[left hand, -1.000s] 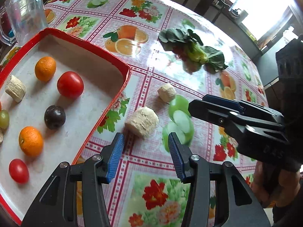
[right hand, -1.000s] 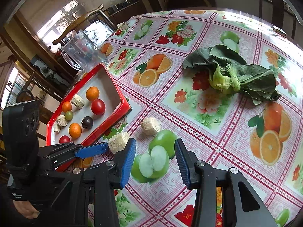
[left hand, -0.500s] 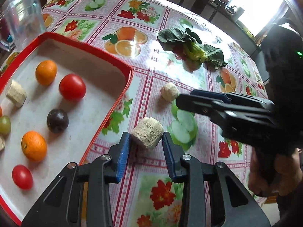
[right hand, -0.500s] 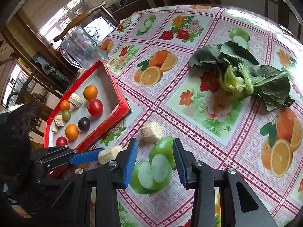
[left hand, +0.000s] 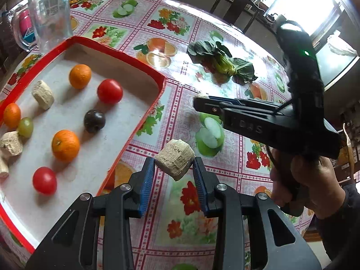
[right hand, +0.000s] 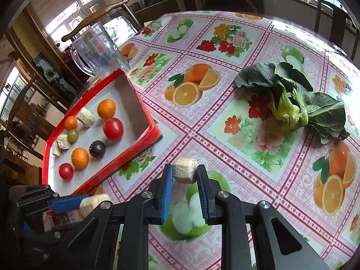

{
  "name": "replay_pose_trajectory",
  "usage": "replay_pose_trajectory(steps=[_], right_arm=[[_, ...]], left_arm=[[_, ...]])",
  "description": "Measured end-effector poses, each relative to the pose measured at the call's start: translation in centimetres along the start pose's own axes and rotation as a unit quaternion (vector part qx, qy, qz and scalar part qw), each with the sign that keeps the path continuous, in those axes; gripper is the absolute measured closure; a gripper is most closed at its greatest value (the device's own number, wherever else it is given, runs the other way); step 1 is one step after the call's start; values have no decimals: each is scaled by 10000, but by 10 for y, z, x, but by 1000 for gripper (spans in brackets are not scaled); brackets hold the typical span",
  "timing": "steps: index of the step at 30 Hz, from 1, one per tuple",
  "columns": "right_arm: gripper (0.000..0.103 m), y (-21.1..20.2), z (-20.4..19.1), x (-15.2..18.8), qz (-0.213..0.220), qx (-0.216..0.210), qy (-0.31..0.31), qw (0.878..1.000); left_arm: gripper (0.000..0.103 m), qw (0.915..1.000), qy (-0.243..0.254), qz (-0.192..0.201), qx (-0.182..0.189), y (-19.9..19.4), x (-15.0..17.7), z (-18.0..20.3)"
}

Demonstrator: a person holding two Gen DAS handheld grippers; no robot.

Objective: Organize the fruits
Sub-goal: 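Close left gripper on its beige cube while right gripper closes on its cube, then carry both beige cubes over the tray with both grippers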

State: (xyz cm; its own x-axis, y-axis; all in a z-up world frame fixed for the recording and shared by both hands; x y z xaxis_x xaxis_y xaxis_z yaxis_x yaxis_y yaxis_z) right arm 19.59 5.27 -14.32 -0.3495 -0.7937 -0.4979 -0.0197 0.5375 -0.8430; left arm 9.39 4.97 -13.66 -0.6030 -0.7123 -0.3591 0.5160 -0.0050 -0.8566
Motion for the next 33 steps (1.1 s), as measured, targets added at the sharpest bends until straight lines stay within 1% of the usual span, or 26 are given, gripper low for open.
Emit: replay_pose_trajectory(steps=[6,14,22,33], right_arm=[[81,-20,-21,5,55,-86,8,9999],[81,-43,-57,3,183,-263,-125,9994],[81,-52,-93,-2,265,-448,-341,9981],[81,-62,-122,-16,397,-558,-605,9958]], left_arm=[[70,9999,-51,96,-17,-18,2,-11],[70,9991,-194,342,-132,-48,2,-29],[70,9975,-236,565,-365,-75,5,-49],[70,9943,-325,778,-657,-99,10,-73]])
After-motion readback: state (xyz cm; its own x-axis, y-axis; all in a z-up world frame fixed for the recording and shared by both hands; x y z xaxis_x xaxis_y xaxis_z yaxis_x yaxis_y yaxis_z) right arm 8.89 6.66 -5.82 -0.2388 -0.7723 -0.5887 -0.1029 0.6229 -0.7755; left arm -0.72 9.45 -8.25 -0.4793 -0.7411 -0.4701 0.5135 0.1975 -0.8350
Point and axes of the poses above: each gripper's, at about its wrist camera, not at the fingertips, and y roughly the way its jaws point, z to its right, x to its underside, the point moved 10 cm from there along y, roughly the way its jaws point, and after that the axes turned 8 degrees about -y, right-handed, at the moved point
